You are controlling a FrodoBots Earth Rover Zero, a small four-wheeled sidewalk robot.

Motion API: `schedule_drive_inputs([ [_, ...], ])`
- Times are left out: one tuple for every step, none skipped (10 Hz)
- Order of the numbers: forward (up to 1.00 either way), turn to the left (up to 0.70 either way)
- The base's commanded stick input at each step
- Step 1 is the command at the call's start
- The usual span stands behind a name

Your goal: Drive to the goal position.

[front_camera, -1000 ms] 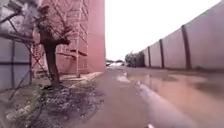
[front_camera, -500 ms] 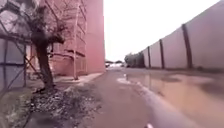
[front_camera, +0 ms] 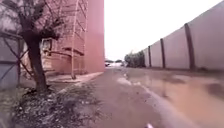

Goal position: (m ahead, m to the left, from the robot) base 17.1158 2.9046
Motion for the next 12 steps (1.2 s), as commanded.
schedule_drive_inputs([
  [0.45, 0.00],
  [0.45, 0.00],
  [0.45, 0.00],
  [0.45, 0.00],
  [0.45, 0.00],
  [0.45, 0.00],
  [0.45, 0.00],
  [0.45, 0.00],
  [0.45, 0.00],
  [0.45, 0.00],
  [0.45, 0.00],
  [0.45, 0.10],
])
